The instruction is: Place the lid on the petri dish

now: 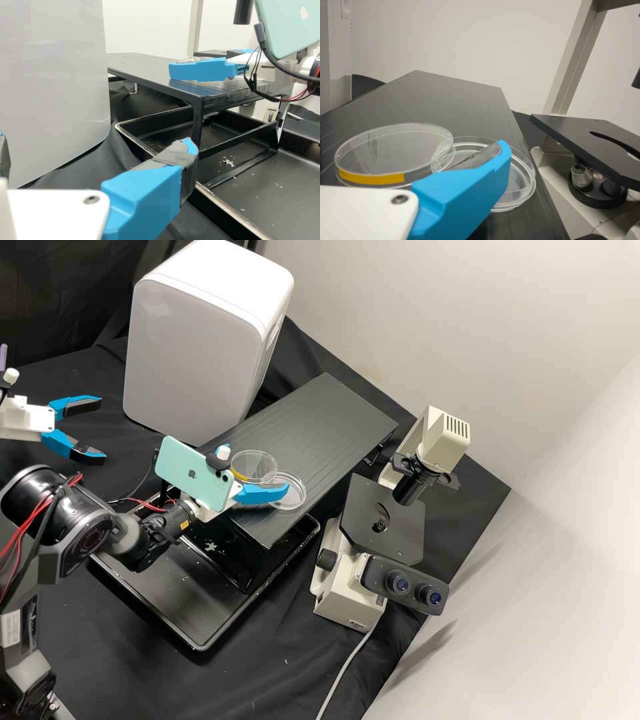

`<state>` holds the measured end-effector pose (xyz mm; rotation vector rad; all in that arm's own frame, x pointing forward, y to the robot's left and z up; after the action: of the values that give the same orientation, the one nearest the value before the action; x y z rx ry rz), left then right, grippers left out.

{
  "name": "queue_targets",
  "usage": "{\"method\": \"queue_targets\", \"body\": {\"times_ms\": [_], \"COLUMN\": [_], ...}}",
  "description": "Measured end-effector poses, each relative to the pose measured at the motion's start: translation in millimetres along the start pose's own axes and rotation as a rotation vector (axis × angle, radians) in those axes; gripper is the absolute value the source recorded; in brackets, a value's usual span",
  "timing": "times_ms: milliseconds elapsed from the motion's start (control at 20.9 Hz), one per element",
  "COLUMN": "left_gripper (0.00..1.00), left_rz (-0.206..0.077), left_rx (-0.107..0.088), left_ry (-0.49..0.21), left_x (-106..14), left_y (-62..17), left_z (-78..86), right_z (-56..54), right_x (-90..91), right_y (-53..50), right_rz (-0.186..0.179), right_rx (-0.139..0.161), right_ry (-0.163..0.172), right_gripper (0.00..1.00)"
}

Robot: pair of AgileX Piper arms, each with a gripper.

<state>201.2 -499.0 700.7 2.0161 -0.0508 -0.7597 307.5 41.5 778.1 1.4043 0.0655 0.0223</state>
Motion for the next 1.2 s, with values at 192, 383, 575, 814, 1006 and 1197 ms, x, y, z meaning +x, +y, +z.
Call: {"method": "queue_targets", "body": {"times_ms": [192,383,575,814,1006,1197], "left_gripper": [1.00,1.00,1.00,1.00,1.00,1.00], "left_rz": [0.002,0.008,0.008,0.010,0.011,0.011], "left_rx": [0.000,0.001,0.001,0.001,0.001,0.001], "left_ry": [-0.001,-0.002,-0.002,-0.003,-0.003,-0.003], "left_x": [0.4,1.7,1.7,2.3,2.4,2.4], "left_y": [0.4,1.7,1.7,2.2,2.3,2.3], "left_z": [0.1,0.2,0.2,0.3,0.3,0.3], "right_z": [-0.1,-0.1,-0.6,-0.7,-0.7,-0.7], "right_x": [1.2,1.2,1.9,2.1,2.1,2.1], "right_y": [-0.1,-0.1,0.5,0.6,0.6,0.6], "right_rz": [0.004,0.004,0.006,0.007,0.007,0.007], "right_rx": [0.000,0.000,0.000,0.000,0.000,0.000], "right_ry": [0.003,0.003,0.005,0.005,0.005,0.005], "right_gripper": [0.00,0.00,0.00,0.00,0.00,0.00]}}
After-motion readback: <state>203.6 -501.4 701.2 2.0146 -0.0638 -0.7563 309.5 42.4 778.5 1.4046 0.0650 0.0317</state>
